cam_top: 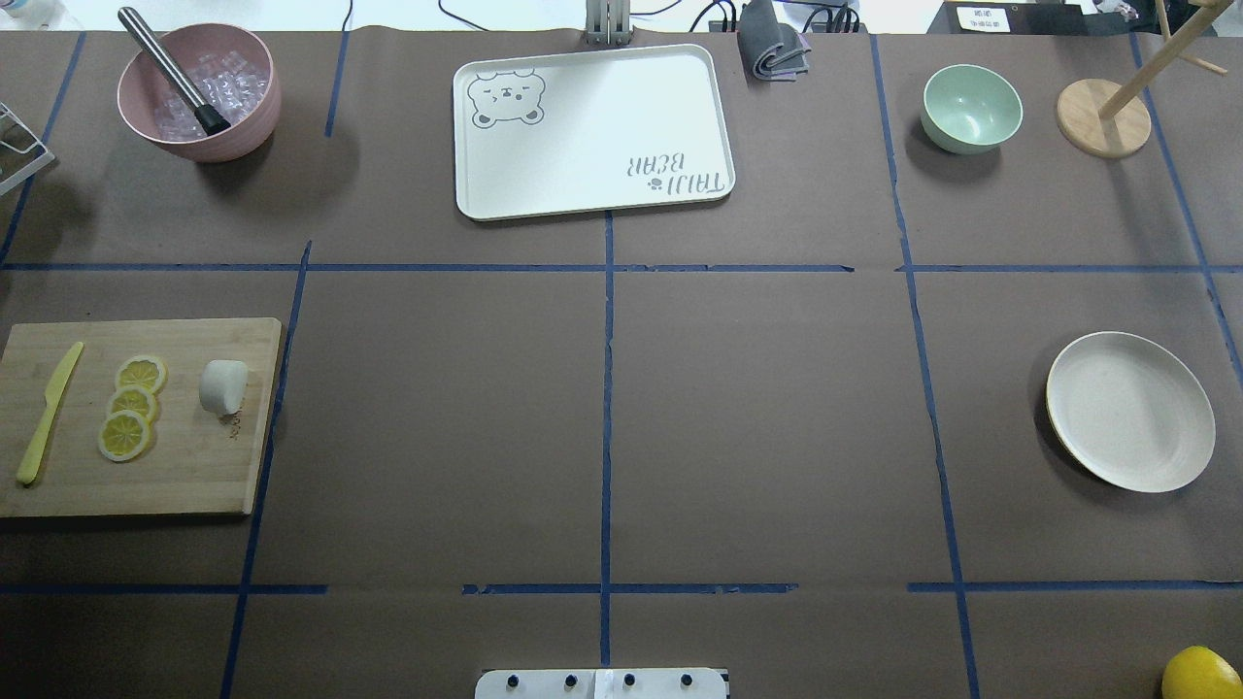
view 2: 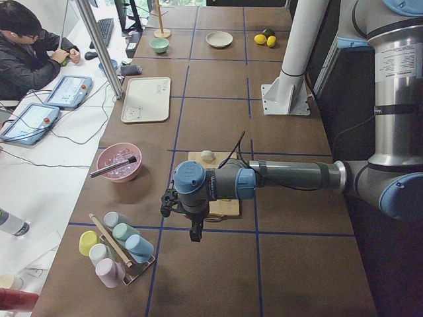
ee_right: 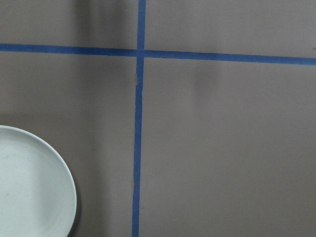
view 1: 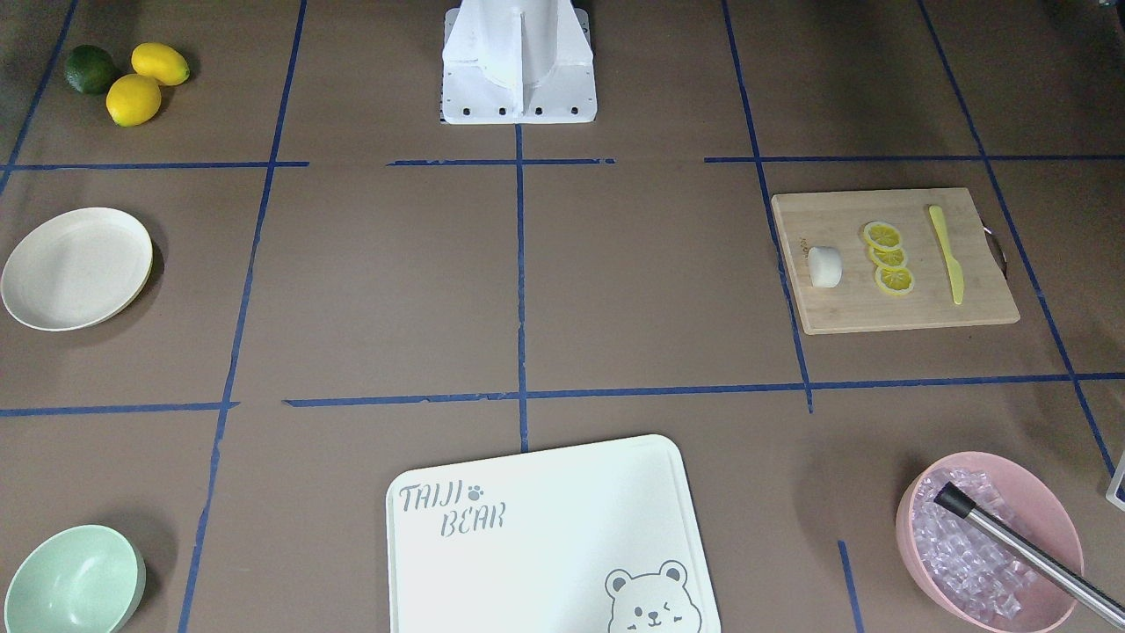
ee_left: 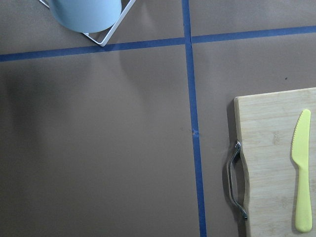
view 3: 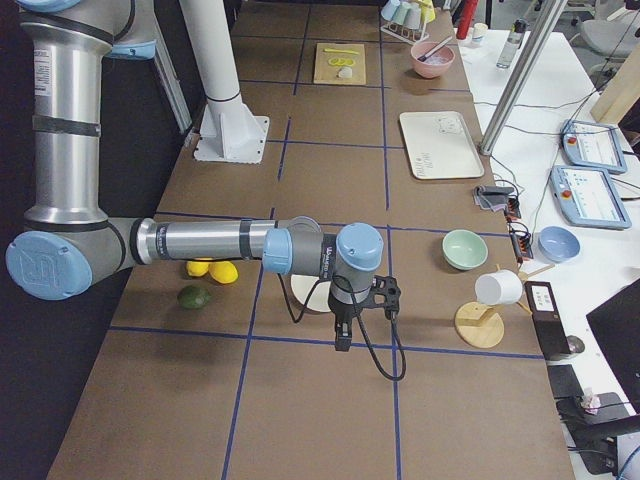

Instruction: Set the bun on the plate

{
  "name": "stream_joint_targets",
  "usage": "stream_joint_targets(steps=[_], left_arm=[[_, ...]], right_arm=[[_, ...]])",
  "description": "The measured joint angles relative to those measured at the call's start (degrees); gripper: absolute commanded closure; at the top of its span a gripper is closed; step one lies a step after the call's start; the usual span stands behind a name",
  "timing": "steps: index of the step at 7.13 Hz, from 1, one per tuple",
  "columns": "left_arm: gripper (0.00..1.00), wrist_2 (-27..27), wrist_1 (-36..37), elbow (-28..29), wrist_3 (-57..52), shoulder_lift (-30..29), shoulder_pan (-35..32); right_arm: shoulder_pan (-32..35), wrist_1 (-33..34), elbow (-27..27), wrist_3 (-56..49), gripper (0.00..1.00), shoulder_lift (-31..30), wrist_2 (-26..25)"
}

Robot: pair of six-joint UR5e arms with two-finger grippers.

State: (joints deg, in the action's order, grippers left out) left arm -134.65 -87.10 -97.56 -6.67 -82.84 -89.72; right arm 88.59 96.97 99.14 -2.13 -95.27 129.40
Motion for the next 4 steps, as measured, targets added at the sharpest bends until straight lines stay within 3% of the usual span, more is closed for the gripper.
stream_joint_targets(steps=[4], left_arm=[[0.0, -0.1, 0.0, 0.0, -0.01, 0.24, 0.0]], right_arm=[[-2.34, -1.06, 0.03, -0.02, 0.0, 0.09, 2.67]])
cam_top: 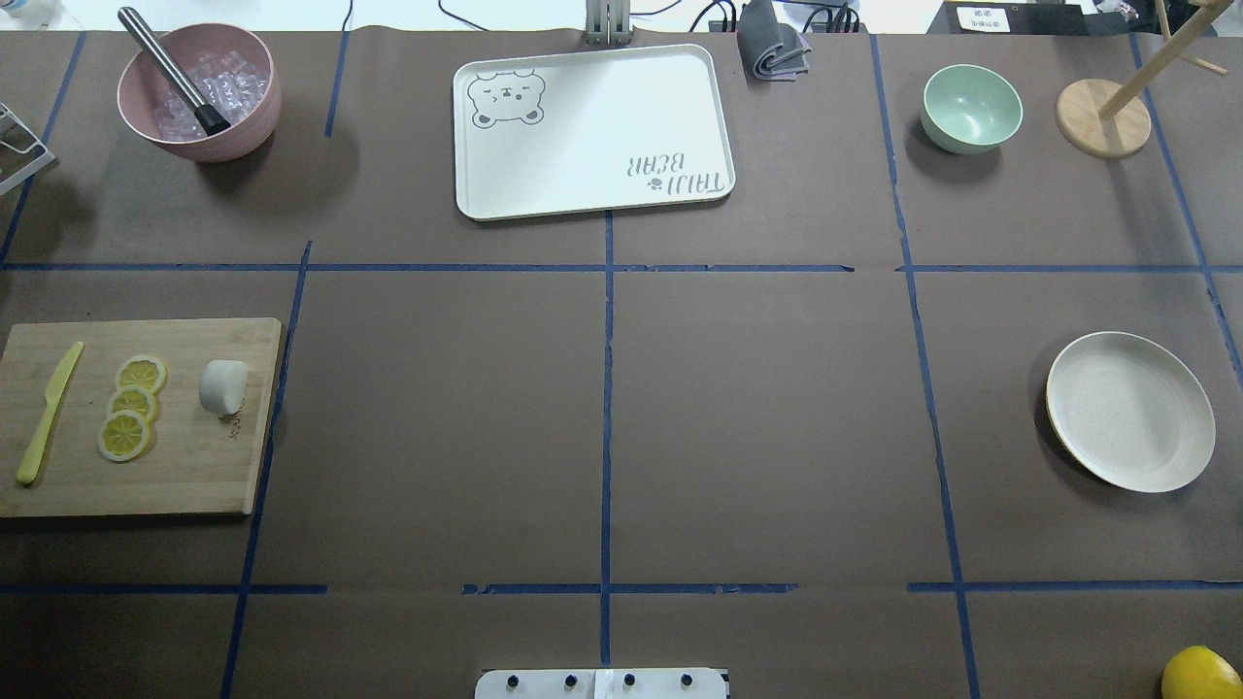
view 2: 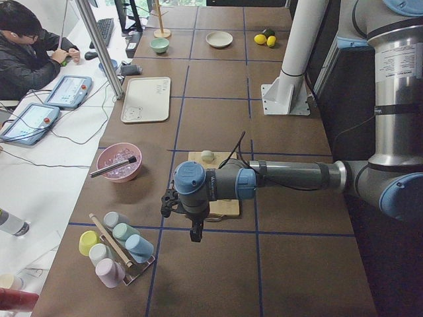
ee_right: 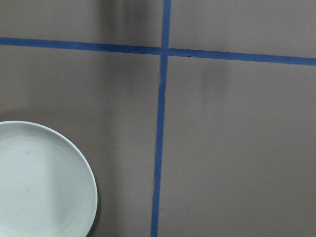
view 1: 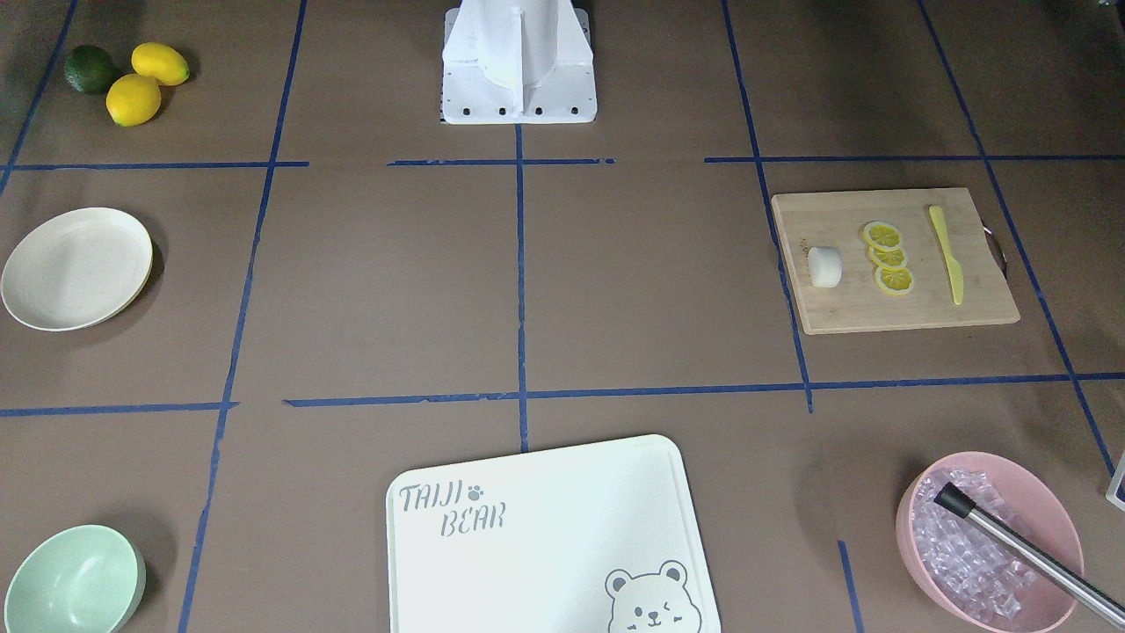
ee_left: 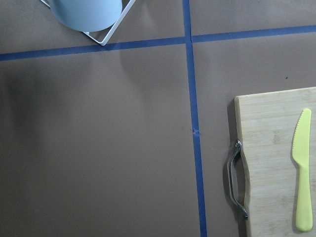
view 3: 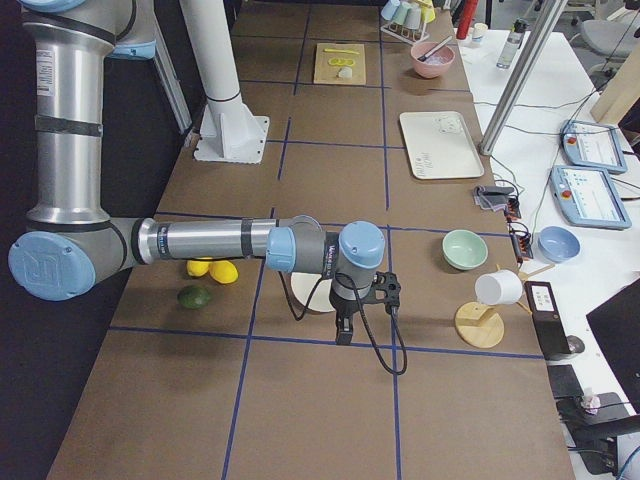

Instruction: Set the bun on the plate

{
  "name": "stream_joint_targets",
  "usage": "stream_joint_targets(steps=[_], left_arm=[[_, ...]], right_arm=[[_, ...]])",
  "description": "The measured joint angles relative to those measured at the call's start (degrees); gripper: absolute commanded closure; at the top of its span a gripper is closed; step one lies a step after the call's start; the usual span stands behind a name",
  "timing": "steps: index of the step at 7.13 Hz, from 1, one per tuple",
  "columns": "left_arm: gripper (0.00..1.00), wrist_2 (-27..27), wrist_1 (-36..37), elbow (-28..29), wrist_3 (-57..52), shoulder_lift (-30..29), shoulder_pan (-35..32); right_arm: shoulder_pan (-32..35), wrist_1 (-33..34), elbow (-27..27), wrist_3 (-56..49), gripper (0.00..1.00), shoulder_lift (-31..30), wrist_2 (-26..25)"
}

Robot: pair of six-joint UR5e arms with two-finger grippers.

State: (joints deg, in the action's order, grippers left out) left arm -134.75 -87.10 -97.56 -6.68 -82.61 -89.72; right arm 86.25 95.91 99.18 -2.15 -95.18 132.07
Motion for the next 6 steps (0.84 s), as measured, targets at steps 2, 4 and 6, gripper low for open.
stream_joint_targets(steps=[2, 4, 6], left_arm=[[0.0, -0.22, 0.0, -0.06, 0.0, 0.24, -0.02], [0.0, -0.34, 0.0, -0.11, 0.0, 0.32, -0.02], [0.0, -0.39, 0.0, -0.11, 0.0, 0.34, -0.02]], right_arm=[[-4.65, -7.25, -0.67, 5.38, 0.01, -0.81, 2.14], [-9.82, -23.1, -5.28, 16.56, 0.06, -2.83, 2.44], [-15.7, -39.89, -10.55, 30.07, 0.11, -3.82, 2.14]])
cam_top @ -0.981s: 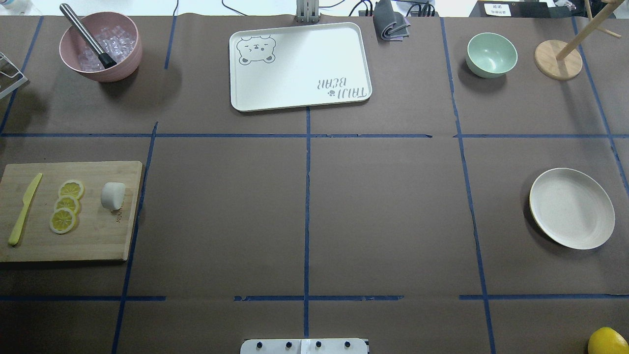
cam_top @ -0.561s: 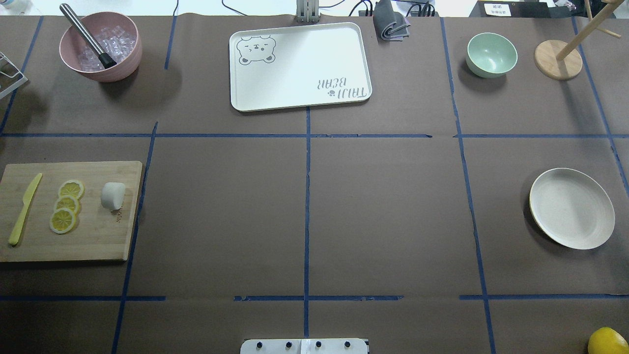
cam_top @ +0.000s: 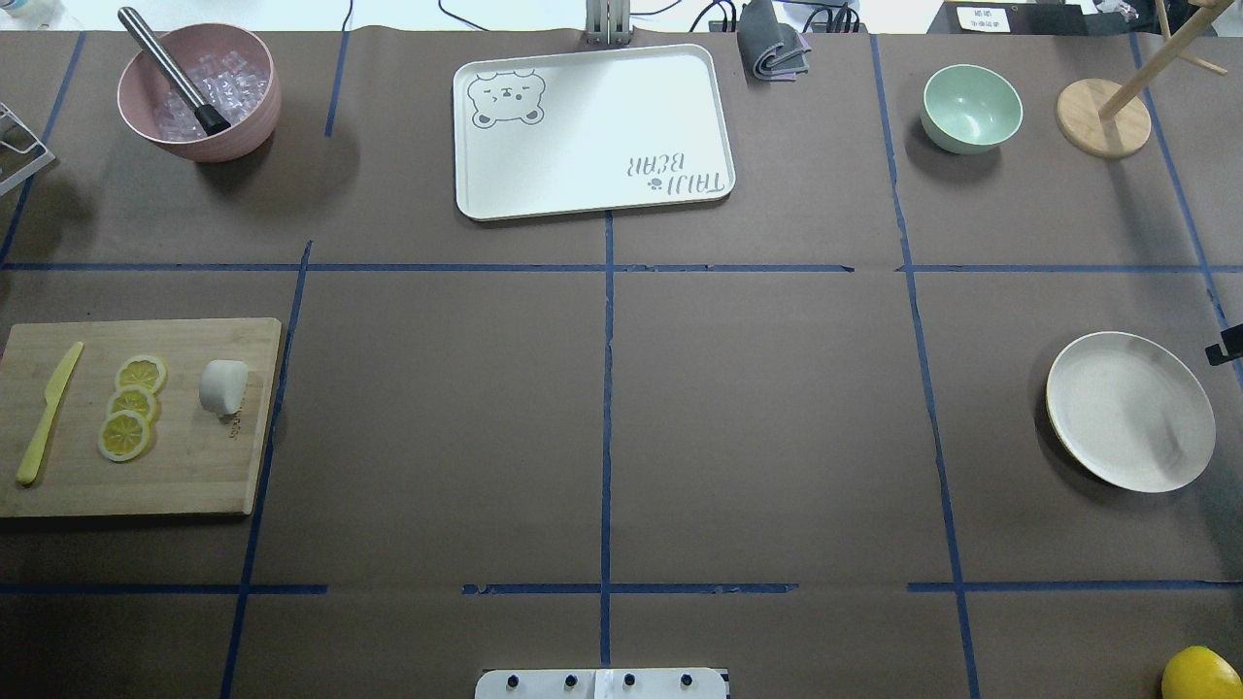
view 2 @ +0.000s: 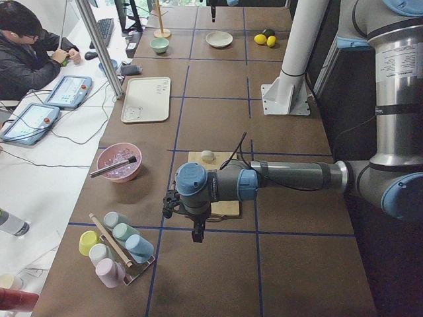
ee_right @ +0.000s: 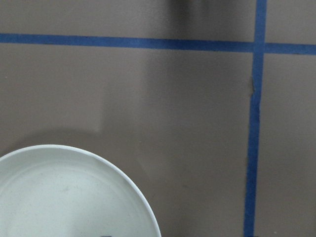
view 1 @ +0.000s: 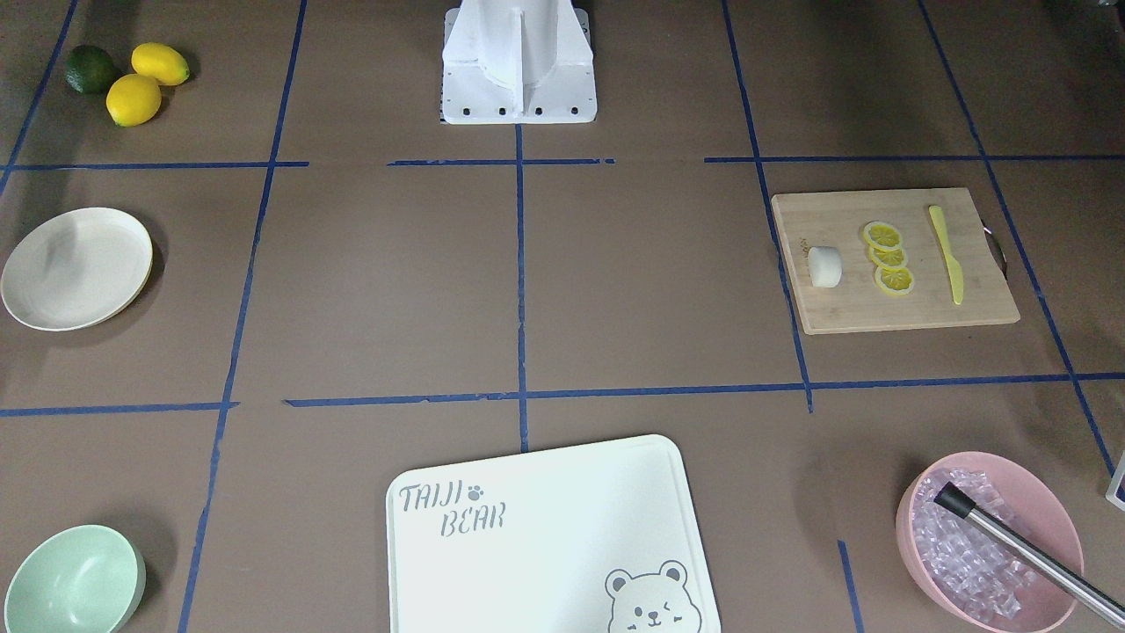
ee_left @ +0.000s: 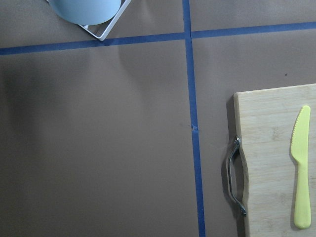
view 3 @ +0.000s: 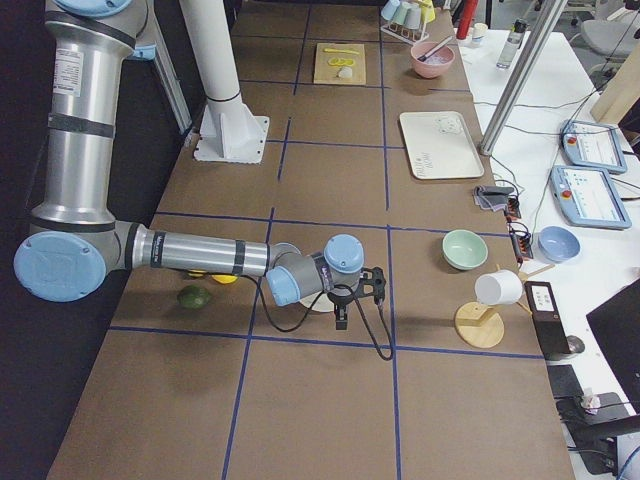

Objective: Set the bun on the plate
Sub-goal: 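Lower the right gripper onto the rim of the white plate and grip it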

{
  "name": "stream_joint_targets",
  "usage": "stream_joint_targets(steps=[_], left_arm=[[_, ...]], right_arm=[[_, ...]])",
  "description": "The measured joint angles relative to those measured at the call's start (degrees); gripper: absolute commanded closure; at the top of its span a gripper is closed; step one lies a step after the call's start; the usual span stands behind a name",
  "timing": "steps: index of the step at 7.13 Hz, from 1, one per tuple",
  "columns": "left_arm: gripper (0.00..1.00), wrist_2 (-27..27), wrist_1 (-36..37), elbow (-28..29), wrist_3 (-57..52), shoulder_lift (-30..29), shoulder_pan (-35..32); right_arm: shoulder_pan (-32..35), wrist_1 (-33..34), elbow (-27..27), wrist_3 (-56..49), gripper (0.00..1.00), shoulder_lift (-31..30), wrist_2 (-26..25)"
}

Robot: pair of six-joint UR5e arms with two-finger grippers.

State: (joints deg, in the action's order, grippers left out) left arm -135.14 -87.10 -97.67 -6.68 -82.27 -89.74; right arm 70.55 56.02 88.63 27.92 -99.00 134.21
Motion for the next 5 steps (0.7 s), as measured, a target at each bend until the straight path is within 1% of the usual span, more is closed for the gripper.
stream_joint_targets(steps=[1, 2, 3, 4, 5], left_arm=[[0.0, 0.01, 0.0, 0.02, 0.0, 0.0, 0.01], [0.0, -0.01, 0.0, 0.05, 0.0, 0.0, 0.05], [0.0, -0.03, 0.0, 0.08, 0.0, 0.0, 0.07], [0.0, -0.03, 0.0, 0.1, 0.0, 0.0, 0.08], [0.0, -0.03, 0.0, 0.11, 0.0, 0.0, 0.09]], right_arm=[[-2.18, -5.47, -2.03, 3.95, 0.19, -0.22, -0.16], [-3.38, -8.05, -3.2, 5.54, 0.29, -0.49, -0.25], [-3.92, -9.05, -3.69, 6.2, 0.67, -0.89, -0.31], [-4.19, -9.38, -3.88, 6.49, 0.93, -1.12, -0.32], [-4.48, -9.48, -3.89, 6.61, 1.0, -1.16, -0.29]])
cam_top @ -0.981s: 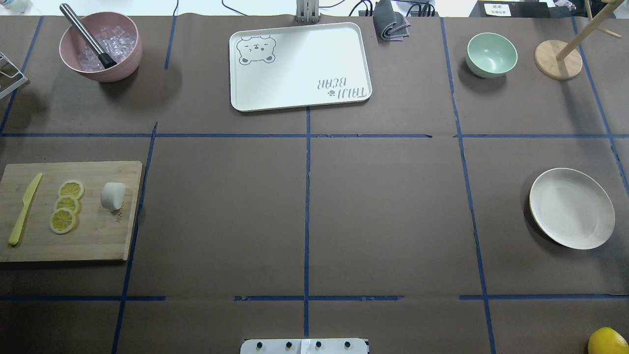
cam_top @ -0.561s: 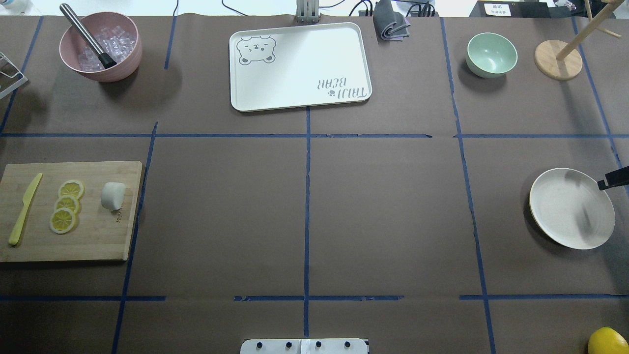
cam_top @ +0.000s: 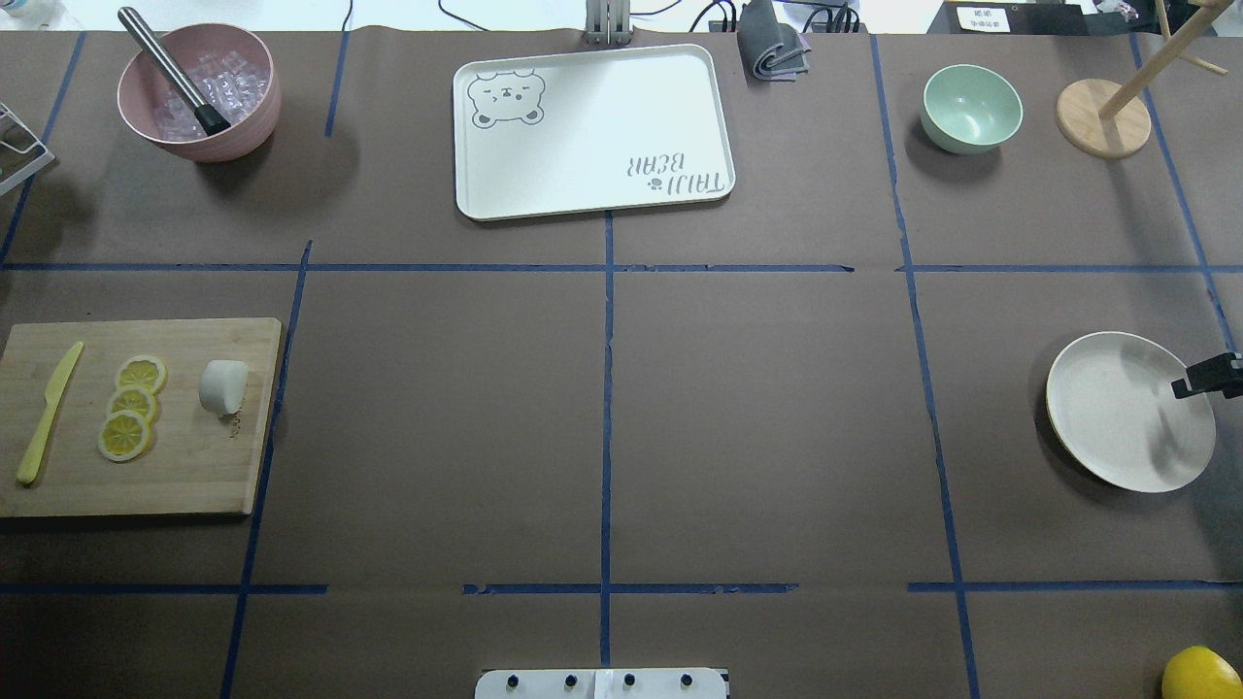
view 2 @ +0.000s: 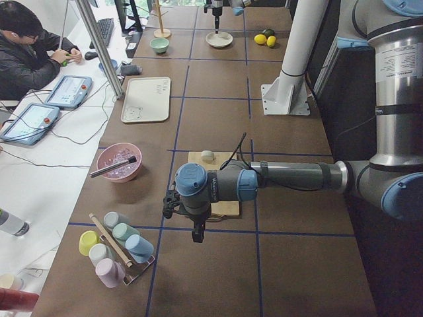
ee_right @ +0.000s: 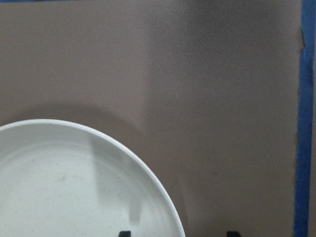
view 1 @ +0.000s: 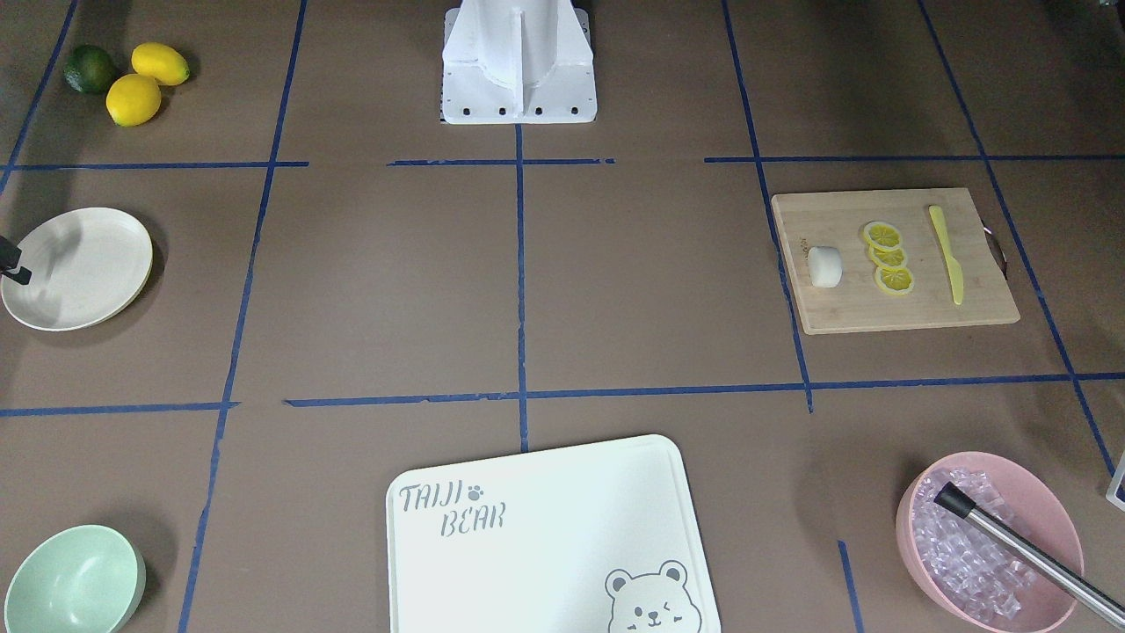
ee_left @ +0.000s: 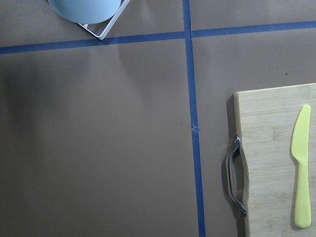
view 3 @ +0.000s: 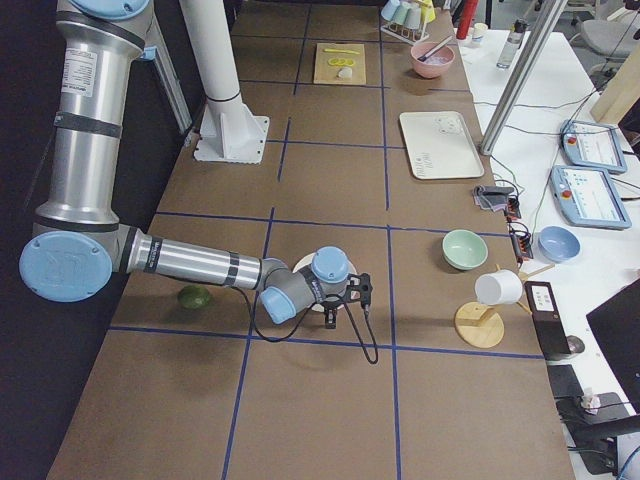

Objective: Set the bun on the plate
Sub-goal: 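Lower the right gripper onto the rim of the white plate and grip it, then slide the white plate with the right gripper toward the table center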

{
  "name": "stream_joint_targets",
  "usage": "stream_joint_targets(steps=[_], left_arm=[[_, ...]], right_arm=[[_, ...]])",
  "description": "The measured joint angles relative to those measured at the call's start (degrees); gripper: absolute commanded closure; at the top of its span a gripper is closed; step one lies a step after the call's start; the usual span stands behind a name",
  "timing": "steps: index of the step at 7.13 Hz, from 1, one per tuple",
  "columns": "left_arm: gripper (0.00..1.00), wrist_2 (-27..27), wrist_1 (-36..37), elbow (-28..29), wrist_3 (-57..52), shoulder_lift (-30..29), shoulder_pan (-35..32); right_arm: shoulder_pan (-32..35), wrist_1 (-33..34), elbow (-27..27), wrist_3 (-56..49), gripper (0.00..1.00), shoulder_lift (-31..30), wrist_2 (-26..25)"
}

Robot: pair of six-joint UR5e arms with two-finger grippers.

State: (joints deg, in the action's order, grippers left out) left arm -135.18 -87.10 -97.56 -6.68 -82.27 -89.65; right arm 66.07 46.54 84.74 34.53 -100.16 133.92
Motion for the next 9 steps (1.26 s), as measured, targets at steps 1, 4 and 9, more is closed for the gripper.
stream_joint_targets(steps=[1, 4, 9], left_arm=[[0.0, 0.0, 0.0, 0.0, 0.0, 0.0, 0.0], [0.0, 0.0, 0.0, 0.01, 0.0, 0.0, 0.0], [0.0, 0.0, 0.0, 0.01, 0.0, 0.0, 0.0]], right_arm=[[-0.27, -0.03, -0.01, 0.02, 1.0, 0.0, 0.02], [-0.53, -0.05, 0.14, 0.01, 1.0, 0.11, -0.01], [-1.01, 0.6, 6.44, 6.3, 1.0, 3.03, 4.78]])
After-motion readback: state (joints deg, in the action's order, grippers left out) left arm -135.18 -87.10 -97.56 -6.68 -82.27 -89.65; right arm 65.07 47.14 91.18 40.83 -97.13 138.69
